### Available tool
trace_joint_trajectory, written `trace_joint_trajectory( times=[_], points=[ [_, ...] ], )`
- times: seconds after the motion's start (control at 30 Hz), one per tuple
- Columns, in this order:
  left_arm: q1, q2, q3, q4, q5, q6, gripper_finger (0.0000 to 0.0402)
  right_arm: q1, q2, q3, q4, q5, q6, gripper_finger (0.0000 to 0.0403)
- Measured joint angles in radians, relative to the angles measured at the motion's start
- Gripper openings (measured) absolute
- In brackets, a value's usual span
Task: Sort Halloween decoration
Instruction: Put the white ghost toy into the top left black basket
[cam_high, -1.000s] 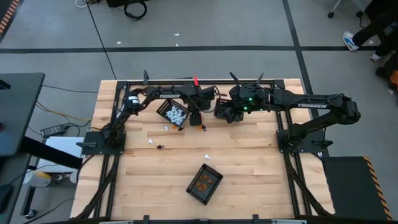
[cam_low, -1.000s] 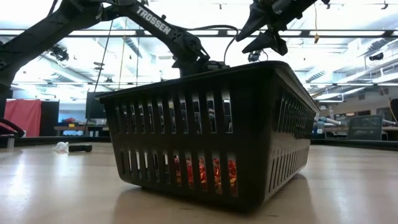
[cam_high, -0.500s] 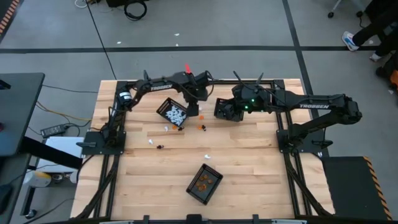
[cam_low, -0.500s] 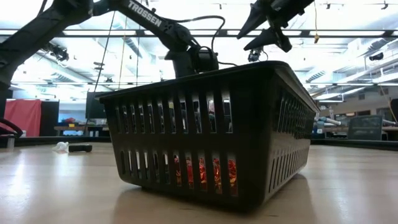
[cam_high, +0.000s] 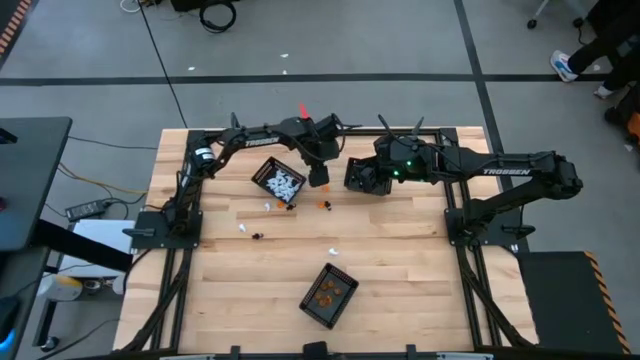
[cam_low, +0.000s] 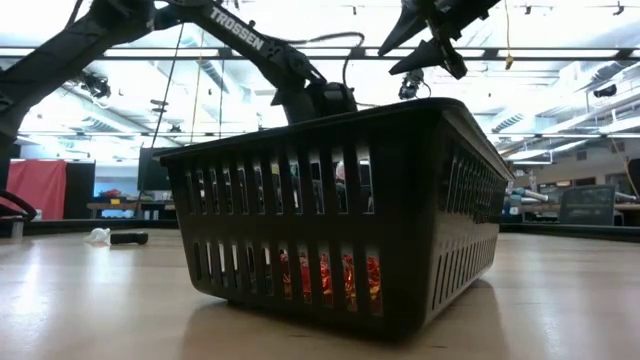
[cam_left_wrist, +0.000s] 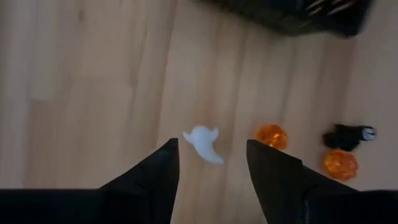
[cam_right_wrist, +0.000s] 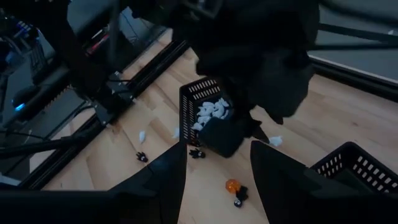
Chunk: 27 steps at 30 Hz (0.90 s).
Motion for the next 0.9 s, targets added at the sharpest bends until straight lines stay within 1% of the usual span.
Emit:
trace_joint_trajectory(
  times=[0.17, 0.27, 0.4, 0.5, 0.6, 0.9],
  points=[
    [-0.024, 0.039, -0.002, 0.023, -0.058, -0.091, 0.0194, 0.000, 0.000, 0.000, 0.008, -0.005, 0.000, 0.0182],
    [-0.037, 0.042, -0.002, 0.034, -0.117, -0.118, 0.0194, 0.000, 0.000, 0.000, 0.021, -0.025, 0.000, 0.0182],
    [-0.034, 0.043, -0.002, 0.061, -0.167, -0.140, 0.0194, 0.007, 0.000, 0.000, 0.036, -0.030, 0.001, 0.0182],
    [-0.013, 0.053, 0.000, 0.063, -0.158, -0.171, 0.0194, 0.008, 0.000, 0.000, 0.039, -0.030, 0.001, 0.0182],
    [0.006, 0.069, -0.001, 0.035, -0.107, -0.192, 0.0194, 0.008, 0.000, 0.000, 0.041, -0.030, 0.001, 0.0182],
    [-0.016, 0.079, 0.000, 0.016, -0.115, -0.157, 0.0194, 0.008, 0.000, 0.000, 0.051, -0.030, 0.000, 0.0182]
  ],
)
